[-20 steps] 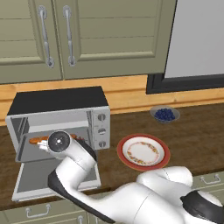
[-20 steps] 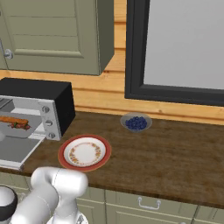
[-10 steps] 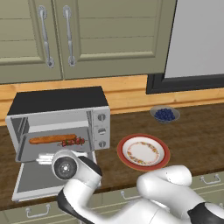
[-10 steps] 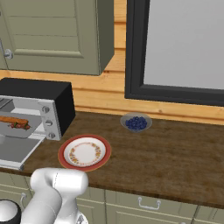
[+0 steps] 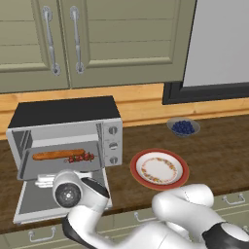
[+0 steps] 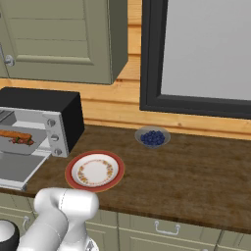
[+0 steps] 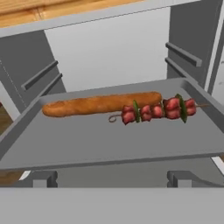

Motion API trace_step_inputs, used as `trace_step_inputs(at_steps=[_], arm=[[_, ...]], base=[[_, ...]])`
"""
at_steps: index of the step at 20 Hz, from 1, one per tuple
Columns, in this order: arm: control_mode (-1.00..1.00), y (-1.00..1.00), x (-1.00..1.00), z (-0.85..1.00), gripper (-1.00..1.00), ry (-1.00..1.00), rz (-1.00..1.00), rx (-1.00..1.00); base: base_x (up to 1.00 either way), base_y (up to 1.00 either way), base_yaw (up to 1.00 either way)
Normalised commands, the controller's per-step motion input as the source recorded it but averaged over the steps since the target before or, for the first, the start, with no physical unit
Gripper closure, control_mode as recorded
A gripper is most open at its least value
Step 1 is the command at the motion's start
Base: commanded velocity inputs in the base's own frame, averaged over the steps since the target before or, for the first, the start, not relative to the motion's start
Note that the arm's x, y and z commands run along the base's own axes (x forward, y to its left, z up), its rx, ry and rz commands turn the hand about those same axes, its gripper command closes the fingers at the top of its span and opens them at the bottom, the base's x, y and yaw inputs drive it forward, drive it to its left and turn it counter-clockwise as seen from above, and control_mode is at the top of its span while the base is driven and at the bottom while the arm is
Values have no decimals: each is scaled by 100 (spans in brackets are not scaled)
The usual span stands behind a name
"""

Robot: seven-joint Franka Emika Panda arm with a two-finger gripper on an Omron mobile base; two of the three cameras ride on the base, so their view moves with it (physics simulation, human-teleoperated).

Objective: Pick up the kebab skewer and baguette bread, and place them inside the toaster oven. Close the toaster oven door and start by setting the timer.

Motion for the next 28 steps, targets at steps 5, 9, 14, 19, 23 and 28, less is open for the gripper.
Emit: trace_step_inputs(at_steps=[5,9,14,19,23,28], arm=[[-100,-5,1,-7,-100,-7,4,-4],[-100,-5,15,-21,-100,-8,3,-9],[-100,-10,8,-29,-100,-9,3,-7],[-100,0,4,-15,-100,-8,1,-7],[-100,5,7,-4,-100,-4,0,-5],[-100,7,10,0,-100,-4,0,-3]], base=[[0,0,0],[0,0,0],[0,0,0],[0,0,0],[0,0,0],[0,0,0]])
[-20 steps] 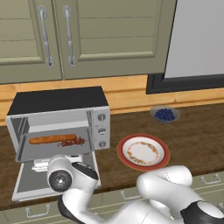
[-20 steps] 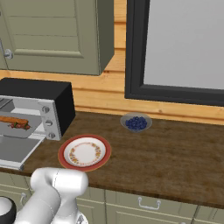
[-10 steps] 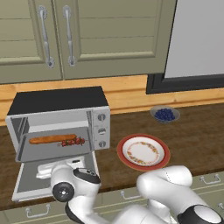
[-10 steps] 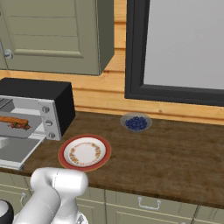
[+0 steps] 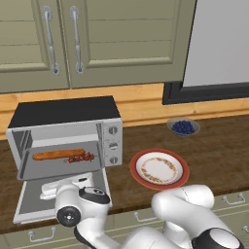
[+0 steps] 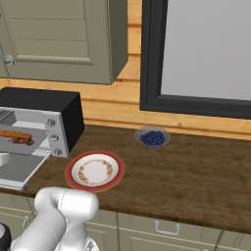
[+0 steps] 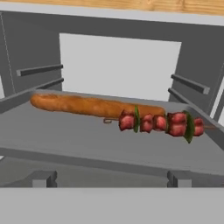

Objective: Pick up the kebab skewer and baguette bread, and place them inside the toaster oven. Close the toaster oven door and start by setting the timer.

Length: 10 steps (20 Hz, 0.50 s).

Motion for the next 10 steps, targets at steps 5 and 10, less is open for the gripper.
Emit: trace_step_inputs(at_steps=[5,10], arm=[[-100,2,6,0,-100,-3,-4,3],[-100,5,0,-1,-100,0,-12,6]], base=[[0,0,0],[0,0,0]])
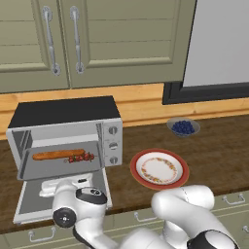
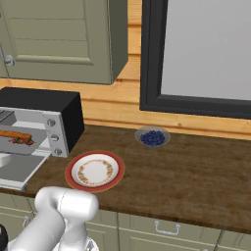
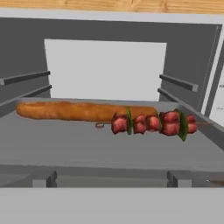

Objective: Pick up the kebab skewer and baguette bread, and place them inside the toaster oven. Close the toaster oven door and start by setting the timer.

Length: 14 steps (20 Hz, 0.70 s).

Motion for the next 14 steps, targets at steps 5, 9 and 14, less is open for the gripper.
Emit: trace_step_inputs(at_steps=[5,9,14], arm=[[-100,12,0,-5,-100,0,-5,1],[-100,13,4,0,-100,0,0,0],[-100,13,11,0,-100,0,0,0]], base=[[0,0,0],[0,0,0],[0,0,0]])
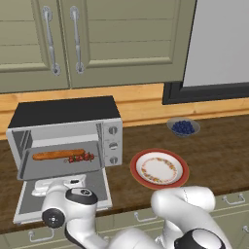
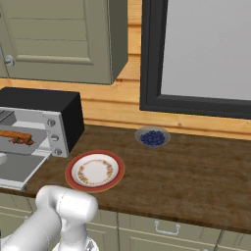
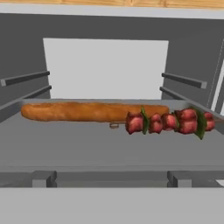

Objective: Pick up the kebab skewer and baguette bread, and place them inside the toaster oven. Close the toaster oven door and start by setting the timer.

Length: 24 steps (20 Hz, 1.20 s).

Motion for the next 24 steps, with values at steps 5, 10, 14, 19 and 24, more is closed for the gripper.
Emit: trace_step_inputs(at_steps=[5,10,14,19,24], arm=[[-100,5,0,0,-100,0,0,0],[-100,7,5,0,-100,0,0,0],[-100,4,13,0,-100,0,0,0],[-100,5,4,-2,-100,0,0,0],[-100,5,2,-3,-100,0,0,0]], base=[[0,0,0],[0,0,0],[0,0,0],[0,0,0],[0,0,0]])
